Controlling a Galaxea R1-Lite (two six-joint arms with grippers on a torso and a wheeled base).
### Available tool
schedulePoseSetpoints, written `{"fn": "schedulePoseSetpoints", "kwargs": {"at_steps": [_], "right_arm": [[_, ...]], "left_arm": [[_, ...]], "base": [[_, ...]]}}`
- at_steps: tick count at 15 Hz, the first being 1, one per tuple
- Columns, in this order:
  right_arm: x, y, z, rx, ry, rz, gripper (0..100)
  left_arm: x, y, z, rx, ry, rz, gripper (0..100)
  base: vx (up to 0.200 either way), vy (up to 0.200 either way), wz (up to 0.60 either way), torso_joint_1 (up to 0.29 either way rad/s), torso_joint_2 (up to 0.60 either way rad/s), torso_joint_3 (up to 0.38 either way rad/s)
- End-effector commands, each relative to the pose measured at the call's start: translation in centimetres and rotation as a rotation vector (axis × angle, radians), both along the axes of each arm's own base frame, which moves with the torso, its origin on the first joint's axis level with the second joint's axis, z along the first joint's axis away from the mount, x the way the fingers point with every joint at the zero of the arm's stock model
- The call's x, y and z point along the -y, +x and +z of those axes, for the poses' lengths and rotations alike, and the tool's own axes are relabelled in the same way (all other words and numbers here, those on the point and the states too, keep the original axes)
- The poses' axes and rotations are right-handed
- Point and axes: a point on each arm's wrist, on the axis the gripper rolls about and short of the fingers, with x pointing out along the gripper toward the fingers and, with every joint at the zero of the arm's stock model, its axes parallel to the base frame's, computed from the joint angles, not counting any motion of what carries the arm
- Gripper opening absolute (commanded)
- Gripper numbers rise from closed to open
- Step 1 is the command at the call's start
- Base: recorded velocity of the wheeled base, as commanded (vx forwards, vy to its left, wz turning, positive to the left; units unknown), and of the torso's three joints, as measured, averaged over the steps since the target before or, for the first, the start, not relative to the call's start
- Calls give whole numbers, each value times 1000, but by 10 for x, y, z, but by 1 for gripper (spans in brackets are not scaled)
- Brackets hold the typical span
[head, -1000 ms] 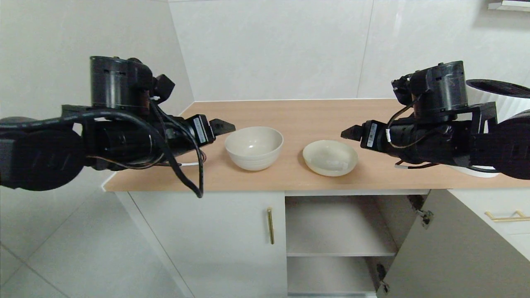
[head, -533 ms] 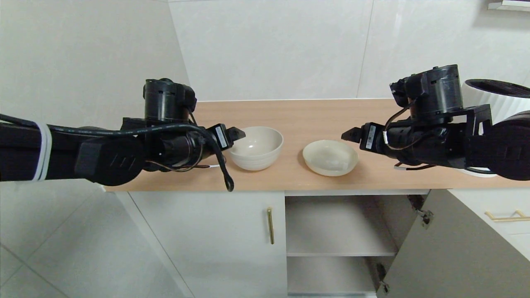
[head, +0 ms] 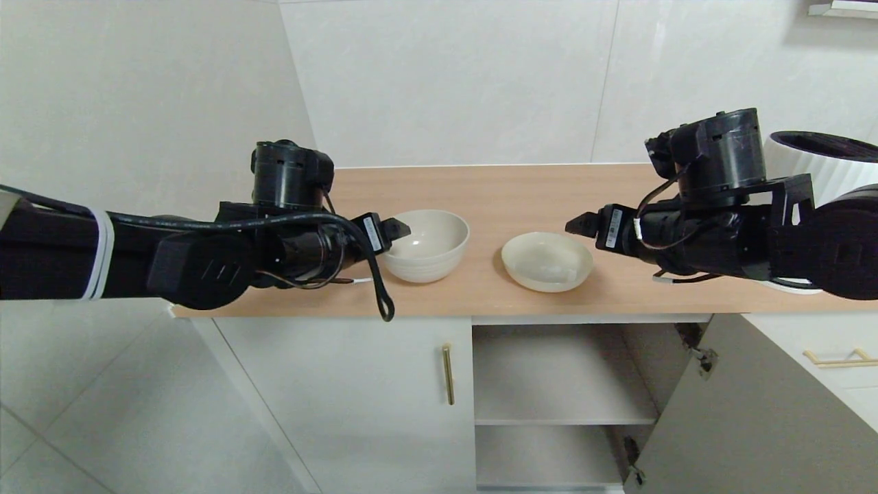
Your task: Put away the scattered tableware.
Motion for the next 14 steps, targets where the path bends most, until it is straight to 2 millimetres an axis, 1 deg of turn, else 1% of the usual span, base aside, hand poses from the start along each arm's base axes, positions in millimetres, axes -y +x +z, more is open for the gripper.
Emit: {"fn": "schedulePoseSetpoints", "kwargs": {"at_steps": [1,2,3,6,11,13,14], "right_arm": [[0,0,0,-2,-1,1,100],[0,0,0,-1,0,1,100],[0,0,0,1,0,1,100],[0,-1,1,1,0,1,100],[0,-1,2,3,2,1,100],[-1,0,0,-2,-1,1,100],[-2,4,-6,-16,-11,0,100]], "left_arm": [[2,0,-3,-7,5,-4,100],[3,1,-5,-12,7,-4,100],[4,2,-7,-17,9,-6,0],[4,2,-8,-19,10,-7,0],[3,-1,-1,-4,4,-7,0],[3,-2,-1,-2,2,-7,0],[3,-2,0,0,2,-9,0]], "base": [[0,0,0,0,0,0],[0,0,0,0,0,0],[0,0,0,0,0,0],[0,0,0,0,0,0],[0,0,0,0,0,0],[0,0,0,0,0,0],[0,0,0,0,0,0]]}}
